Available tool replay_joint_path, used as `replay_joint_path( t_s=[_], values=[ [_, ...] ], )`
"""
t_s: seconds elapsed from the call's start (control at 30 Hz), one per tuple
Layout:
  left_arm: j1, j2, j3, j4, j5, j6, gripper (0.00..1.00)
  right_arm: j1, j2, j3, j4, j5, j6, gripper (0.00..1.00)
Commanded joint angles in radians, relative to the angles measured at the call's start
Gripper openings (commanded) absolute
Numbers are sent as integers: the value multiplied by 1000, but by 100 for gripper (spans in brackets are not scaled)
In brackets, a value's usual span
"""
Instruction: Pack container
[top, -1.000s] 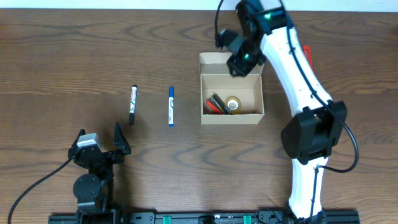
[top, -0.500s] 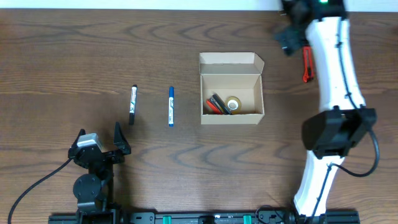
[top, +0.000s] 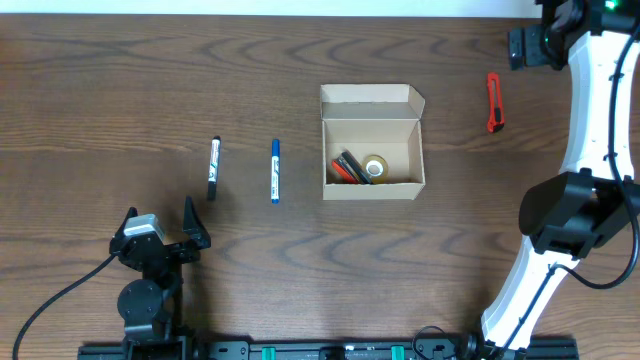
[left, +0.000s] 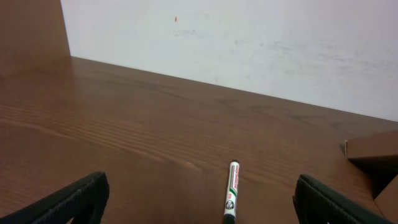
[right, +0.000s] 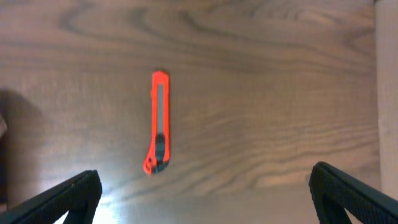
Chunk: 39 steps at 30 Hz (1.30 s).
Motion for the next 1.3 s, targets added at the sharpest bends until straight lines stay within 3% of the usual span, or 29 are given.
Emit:
replay_joint_path(
  t_s=[0.0, 0.5, 0.77, 0.9, 1.27],
  values=[
    [6, -7, -14, -51, 7, 0, 95, -8, 18, 20, 23, -68, 4, 99],
    [6, -7, -14, -51, 7, 0, 95, -24, 138, 20, 63, -129, 66, 91],
    [6, -7, -14, -51, 7, 0, 95, -42, 142, 20, 60, -123, 66, 92],
    [6, -7, -14, -51, 7, 0, 95, -51, 150, 20, 45, -152, 66, 99],
    [6, -7, -14, -51, 7, 0, 95, -43, 151, 57, 55, -192, 129, 94]
  ],
)
